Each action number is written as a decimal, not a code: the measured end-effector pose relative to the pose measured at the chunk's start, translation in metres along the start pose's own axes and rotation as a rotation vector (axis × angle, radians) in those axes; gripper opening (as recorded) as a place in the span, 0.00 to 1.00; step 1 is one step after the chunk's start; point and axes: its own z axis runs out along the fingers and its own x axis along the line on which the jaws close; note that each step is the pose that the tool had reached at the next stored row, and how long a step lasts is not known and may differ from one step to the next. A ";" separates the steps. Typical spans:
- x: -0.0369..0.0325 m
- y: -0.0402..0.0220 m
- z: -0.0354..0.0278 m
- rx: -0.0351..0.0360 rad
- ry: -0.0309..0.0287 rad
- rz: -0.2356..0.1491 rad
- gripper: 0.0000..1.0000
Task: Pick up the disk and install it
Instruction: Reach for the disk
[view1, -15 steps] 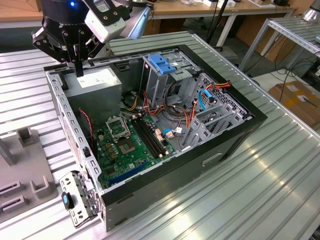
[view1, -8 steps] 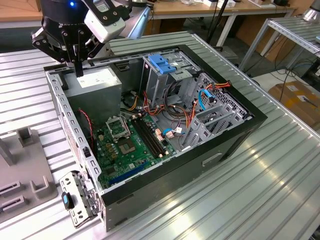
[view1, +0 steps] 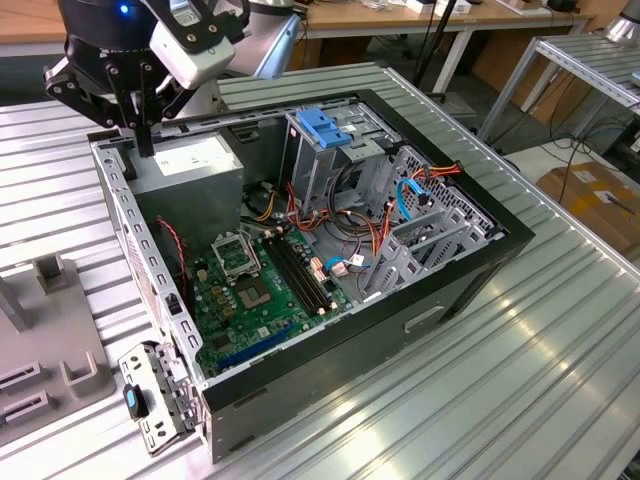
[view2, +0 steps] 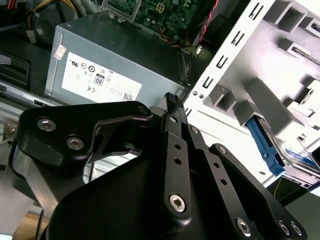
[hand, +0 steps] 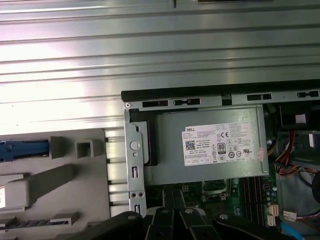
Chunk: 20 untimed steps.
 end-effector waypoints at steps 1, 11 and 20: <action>0.0023 -0.0002 0.0000 0.0000 0.0000 0.000 0.11; 0.0174 -0.0013 -0.0002 0.0000 -0.0001 0.000 0.11; 0.0308 -0.0024 -0.0004 0.0000 0.0000 0.000 0.11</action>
